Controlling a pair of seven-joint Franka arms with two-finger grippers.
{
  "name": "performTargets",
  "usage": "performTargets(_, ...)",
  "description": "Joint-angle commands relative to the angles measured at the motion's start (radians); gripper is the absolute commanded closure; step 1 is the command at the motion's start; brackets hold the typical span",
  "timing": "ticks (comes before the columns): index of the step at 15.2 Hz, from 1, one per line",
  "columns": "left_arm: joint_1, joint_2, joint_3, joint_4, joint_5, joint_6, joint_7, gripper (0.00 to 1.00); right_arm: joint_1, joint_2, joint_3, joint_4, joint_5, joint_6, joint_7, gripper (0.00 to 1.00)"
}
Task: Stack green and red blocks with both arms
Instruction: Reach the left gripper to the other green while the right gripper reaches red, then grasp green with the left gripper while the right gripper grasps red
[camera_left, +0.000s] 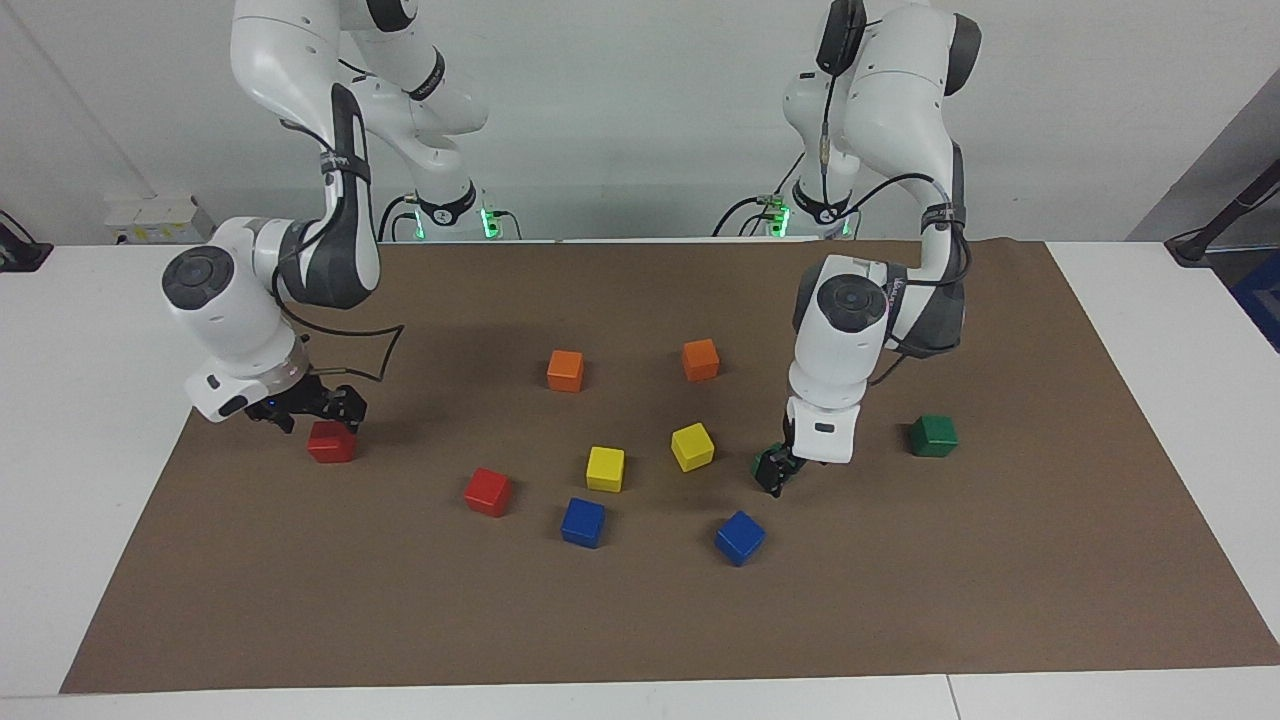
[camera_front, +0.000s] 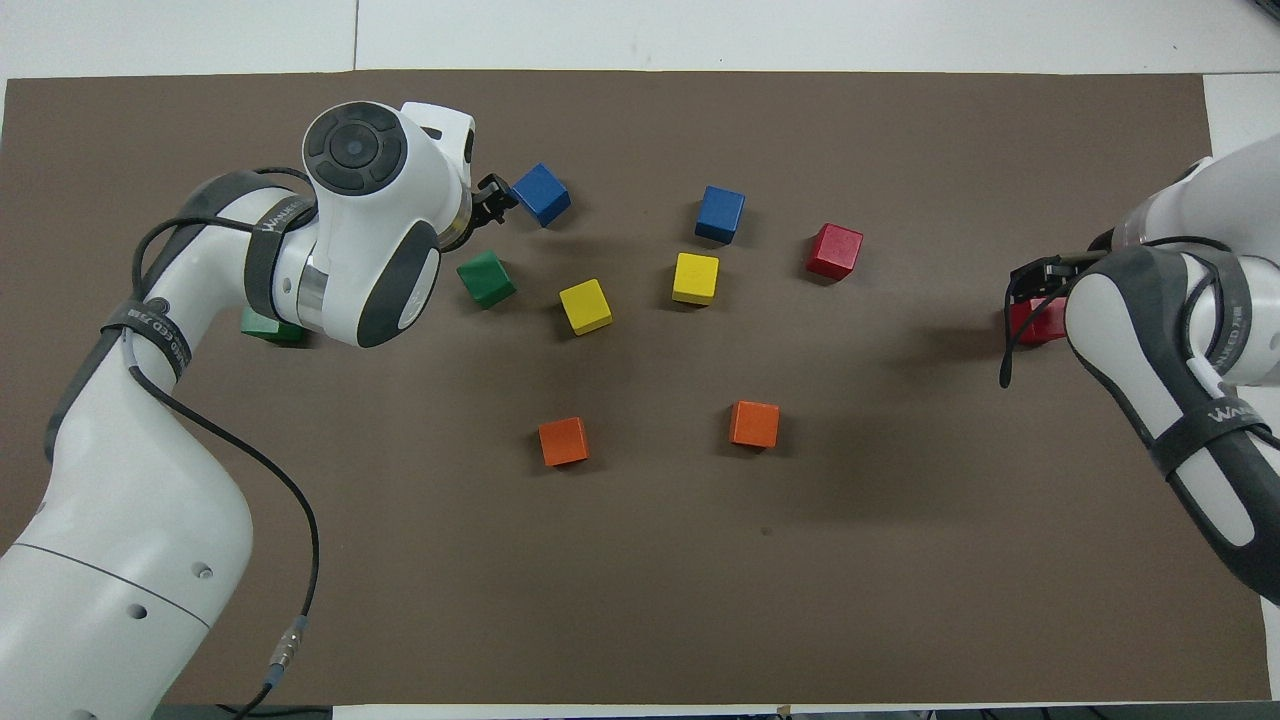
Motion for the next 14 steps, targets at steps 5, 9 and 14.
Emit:
performTargets(5, -0.026, -0.037, 0.014, -0.166, 0.037, 0.132, -0.033, 0.0, 0.204, 0.158, 0.011, 0.254, -0.012, -0.057, 0.484, 0.0)
performTargets(9, -0.042, -0.037, 0.014, -0.169, 0.037, 0.134, -0.068, 0.0, 0.241, 0.255, 0.014, 0.315, 0.004, -0.031, 0.606, 0.0)
performTargets(14, -0.071, -0.054, 0.022, -0.217, 0.109, 0.126, -0.067, 1.0, 0.282, 0.315, 0.014, 0.334, 0.008, 0.068, 0.672, 0.0)
